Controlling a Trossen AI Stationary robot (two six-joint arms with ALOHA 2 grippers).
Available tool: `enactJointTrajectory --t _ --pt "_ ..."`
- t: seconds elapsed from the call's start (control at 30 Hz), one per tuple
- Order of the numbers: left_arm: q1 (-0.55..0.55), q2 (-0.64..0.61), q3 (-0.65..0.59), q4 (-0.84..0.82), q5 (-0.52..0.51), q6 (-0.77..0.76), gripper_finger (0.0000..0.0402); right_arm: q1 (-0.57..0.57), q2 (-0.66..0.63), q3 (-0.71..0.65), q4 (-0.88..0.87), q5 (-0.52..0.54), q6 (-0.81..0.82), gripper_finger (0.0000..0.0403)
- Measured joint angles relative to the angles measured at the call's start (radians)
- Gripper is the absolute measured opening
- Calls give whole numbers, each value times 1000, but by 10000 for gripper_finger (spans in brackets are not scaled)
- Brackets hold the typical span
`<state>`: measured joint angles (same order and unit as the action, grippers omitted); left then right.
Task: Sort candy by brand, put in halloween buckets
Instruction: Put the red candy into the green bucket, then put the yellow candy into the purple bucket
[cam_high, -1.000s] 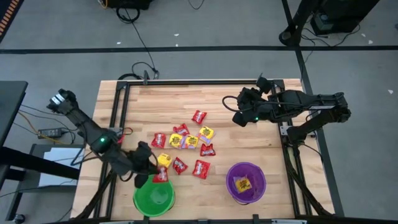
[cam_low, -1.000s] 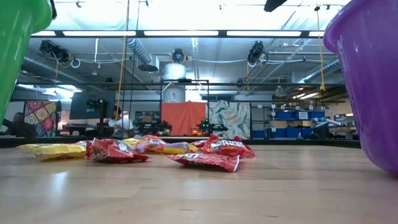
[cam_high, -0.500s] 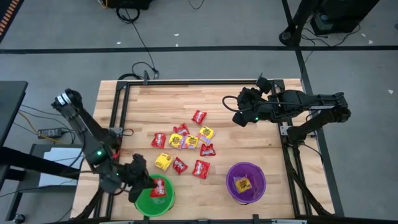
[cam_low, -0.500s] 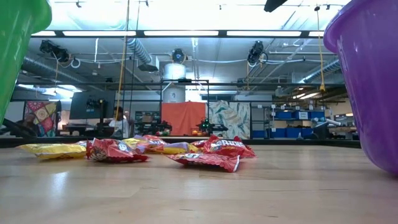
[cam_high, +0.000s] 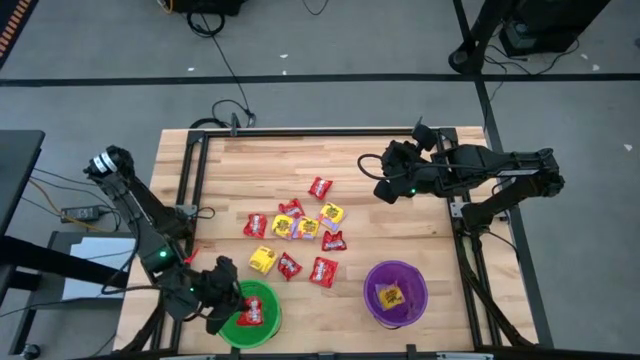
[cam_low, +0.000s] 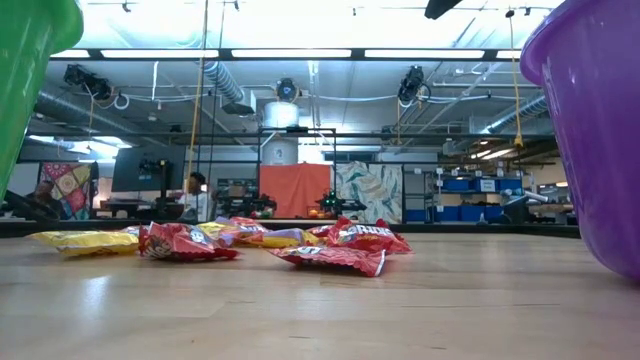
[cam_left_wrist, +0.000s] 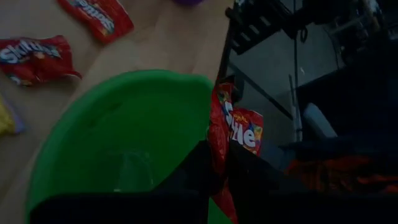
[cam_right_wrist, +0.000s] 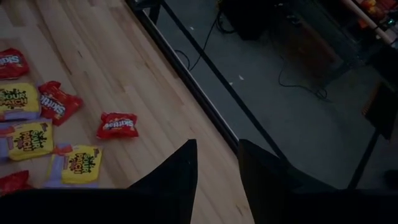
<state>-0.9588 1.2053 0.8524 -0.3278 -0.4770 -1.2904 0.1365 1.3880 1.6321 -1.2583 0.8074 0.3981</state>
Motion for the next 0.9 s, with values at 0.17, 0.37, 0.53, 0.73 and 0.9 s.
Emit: enactJointTrajectory --t 0.17,0.37,0.53,0.73,0.9 --pt "1 0 0 -50 0 -2 73 14 0 0 4 0 11 129" --pt "1 0 0 -72 3 -3 119 32 0 0 13 0 11 129" --pt "4 -1 0 -87 -11 22 148 34 0 0 15 0 9 129" --pt "43 -20 0 -96 -20 81 152 30 0 0 16 2 -3 129" --pt "132 -97 0 -127 -100 261 152 30 0 0 82 1 -63 129"
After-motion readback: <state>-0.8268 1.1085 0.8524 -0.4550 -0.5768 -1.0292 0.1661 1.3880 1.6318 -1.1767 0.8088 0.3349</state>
